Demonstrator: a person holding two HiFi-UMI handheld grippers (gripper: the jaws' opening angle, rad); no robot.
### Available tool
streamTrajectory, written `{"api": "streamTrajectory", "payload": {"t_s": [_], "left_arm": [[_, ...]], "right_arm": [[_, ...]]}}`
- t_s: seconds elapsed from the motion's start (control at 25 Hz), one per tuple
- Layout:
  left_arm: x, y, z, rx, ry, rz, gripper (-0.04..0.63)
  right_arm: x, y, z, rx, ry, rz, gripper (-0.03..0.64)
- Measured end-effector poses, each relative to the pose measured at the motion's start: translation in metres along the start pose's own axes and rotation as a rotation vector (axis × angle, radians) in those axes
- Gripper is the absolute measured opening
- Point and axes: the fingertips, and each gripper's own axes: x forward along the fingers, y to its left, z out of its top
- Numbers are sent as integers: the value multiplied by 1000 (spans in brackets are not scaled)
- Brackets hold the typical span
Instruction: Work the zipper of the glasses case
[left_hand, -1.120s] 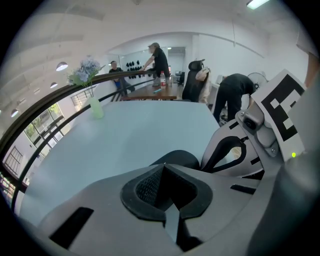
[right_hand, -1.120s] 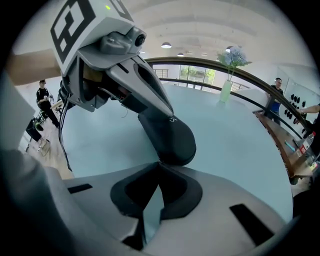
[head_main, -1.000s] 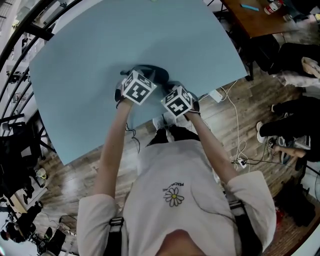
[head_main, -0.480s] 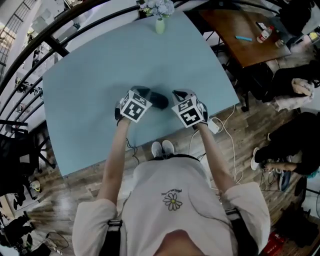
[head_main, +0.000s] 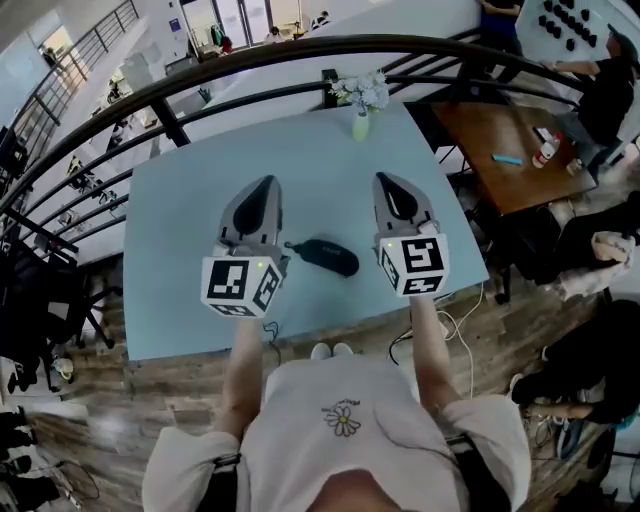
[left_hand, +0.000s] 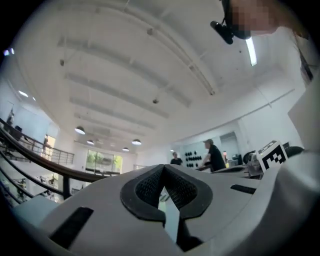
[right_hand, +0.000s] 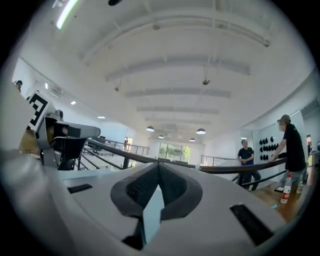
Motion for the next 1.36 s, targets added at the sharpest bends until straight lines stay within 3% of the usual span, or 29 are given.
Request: {"api": "streamTrajectory", "payload": {"t_s": [0.2, 0.36, 0.68, 1.16, 1.36], "left_arm": [[-56, 16, 25, 159, -70, 213, 15], [-77, 27, 14, 173, -52, 276, 15], [-81, 27, 10, 194, -24, 292, 15], [-82, 29, 23, 193, -38, 275, 14], [-79, 29, 22, 261, -20, 279, 14]], "right_arm": [[-24, 18, 37, -18, -144, -35, 8], [-31, 44, 36, -52, -154, -18, 8], [-24, 75, 24, -25, -114, 50, 8], [-25, 72, 32, -36, -118, 39, 8], [-19, 78, 27, -45, -89, 60, 8]]}}
